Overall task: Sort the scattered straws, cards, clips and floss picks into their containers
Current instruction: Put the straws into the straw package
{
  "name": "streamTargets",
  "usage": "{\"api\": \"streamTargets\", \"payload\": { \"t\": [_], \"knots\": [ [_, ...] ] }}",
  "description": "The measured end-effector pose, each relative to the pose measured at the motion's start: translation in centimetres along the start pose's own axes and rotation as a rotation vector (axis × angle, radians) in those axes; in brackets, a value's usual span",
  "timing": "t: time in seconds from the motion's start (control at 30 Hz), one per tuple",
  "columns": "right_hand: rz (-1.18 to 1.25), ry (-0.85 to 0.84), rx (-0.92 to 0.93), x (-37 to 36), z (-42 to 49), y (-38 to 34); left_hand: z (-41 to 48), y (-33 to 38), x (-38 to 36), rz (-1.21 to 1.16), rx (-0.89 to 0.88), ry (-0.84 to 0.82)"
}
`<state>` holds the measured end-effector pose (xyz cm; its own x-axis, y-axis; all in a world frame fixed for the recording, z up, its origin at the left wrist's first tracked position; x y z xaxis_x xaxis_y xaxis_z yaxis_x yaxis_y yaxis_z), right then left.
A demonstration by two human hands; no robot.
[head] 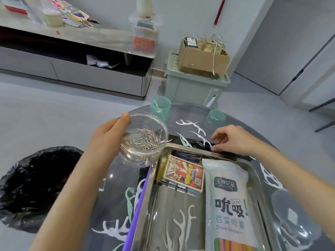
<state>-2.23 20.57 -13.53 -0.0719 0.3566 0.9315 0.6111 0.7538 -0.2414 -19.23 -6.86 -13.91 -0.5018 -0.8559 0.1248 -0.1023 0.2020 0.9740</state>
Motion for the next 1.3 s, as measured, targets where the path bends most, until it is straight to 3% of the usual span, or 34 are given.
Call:
{"api": "streamTargets", "payload": {
  "t": [0.33, 0.5, 0.7, 1.3],
  "knots": [
    [0.252, 0.283, 0.055, 0.0, 1.2, 1.0, 0.3, -0.5, -0.8, -0.027, 0.043, -0.016],
    [-0.015, -0.036, -0.045, -0.6, 0.5, 3.2, 0.4, -0.6, -1.0, -0.011, 0.025, -0.040],
    [-0.095, -0.011, 0.101, -1.0, 1.9, 1.4, -0.2, -0.6, -1.9, 0.007, 0.021, -0.066],
    [-0.182, -0.141, 0.122, -0.6, 1.9, 0.6, -2.0, 0.2, -3.9, -0.010, 0.048, -0.156]
  ]
}}
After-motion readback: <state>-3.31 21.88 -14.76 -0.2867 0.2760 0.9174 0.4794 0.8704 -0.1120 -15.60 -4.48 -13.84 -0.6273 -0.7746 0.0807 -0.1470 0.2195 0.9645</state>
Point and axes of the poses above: each hand's wrist, its own z-axis towards the middle knuckle, its own x-axis out of the back of the hand, y = z × x, the point moved 5 cm from there along z, towards the middle knuckle
